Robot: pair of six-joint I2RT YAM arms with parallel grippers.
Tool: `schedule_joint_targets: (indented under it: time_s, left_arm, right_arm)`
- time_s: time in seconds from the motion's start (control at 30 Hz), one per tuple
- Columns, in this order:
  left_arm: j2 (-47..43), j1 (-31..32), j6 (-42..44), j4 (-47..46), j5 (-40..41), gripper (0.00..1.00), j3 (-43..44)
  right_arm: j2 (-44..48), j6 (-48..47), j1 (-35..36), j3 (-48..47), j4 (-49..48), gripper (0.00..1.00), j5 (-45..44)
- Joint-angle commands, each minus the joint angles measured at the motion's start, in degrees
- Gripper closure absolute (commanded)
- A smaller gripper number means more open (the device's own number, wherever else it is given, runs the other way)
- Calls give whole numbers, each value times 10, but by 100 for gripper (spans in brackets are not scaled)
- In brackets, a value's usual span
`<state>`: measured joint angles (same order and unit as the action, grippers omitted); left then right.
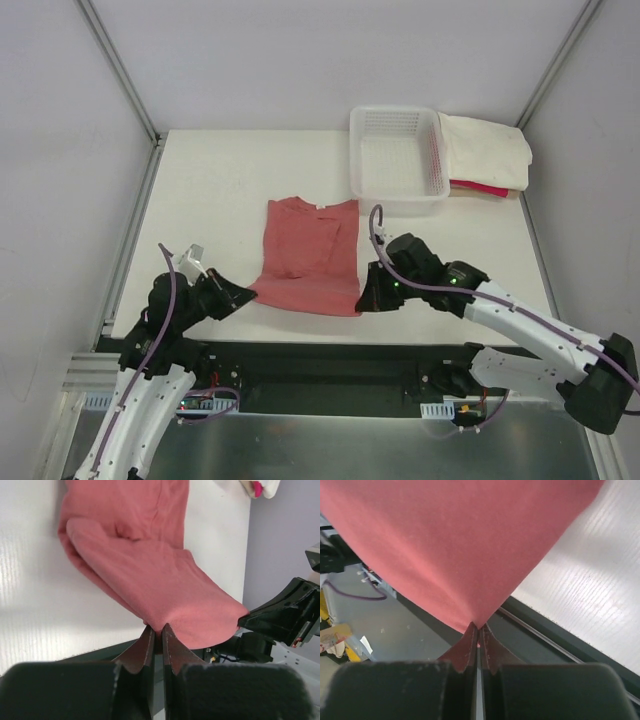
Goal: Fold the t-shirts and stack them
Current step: Grab one side of the 2/3 rectangular tshirt with both arms, then fold the long partially folded tshirt into a neat square
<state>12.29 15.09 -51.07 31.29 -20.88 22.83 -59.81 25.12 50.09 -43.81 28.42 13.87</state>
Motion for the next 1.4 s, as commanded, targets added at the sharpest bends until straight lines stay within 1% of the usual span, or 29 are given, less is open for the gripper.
schedule_joint_targets:
  time_s: [0.0,0.07,0.2,0.27,0.4,0.53,0.7,0.87,0.97,1.0,1.07,1.13,1.23,1.37]
  left_arm:
    - [2,3,-3,48,-5,100,74]
    - [4,3,4,49,-1,100,99]
    - [12,3,25,55,39,100,157]
    - [26,3,28,55,44,100,170]
    - [62,3,35,54,60,100,183]
    - [90,3,39,50,110,100,194]
    - [150,3,41,4,123,100,186]
    - [214,3,59,-51,153,100,196]
    - [276,2,72,-82,160,100,216]
    - [309,2,75,-88,160,100,223]
    - [343,2,83,-109,160,100,239]
    - [386,2,91,-119,174,100,258]
    - [434,2,99,-135,195,100,280]
    - [491,1,113,-151,206,100,312]
  right_arm:
    - [38,-39,1,-64,116,99,-3]
    - [43,-48,0,-88,130,99,19]
    - [37,-61,-7,-123,142,99,57]
    - [33,-71,-19,-137,146,99,69]
    - [17,-88,-53,-143,146,99,109]
    - [0,-101,-101,-139,129,99,143]
    - [-43,-120,-129,-152,119,100,171]
    - [-81,-147,-176,-185,117,99,158]
    - [-116,-157,-199,-203,112,99,159]
    - [-134,-158,-205,-205,108,99,164]
    - [-152,-162,-221,-218,100,99,163]
    - [-179,-165,-236,-232,96,99,158]
    - [-211,-165,-251,-257,83,99,149]
    - [-267,-174,-256,-315,83,98,119]
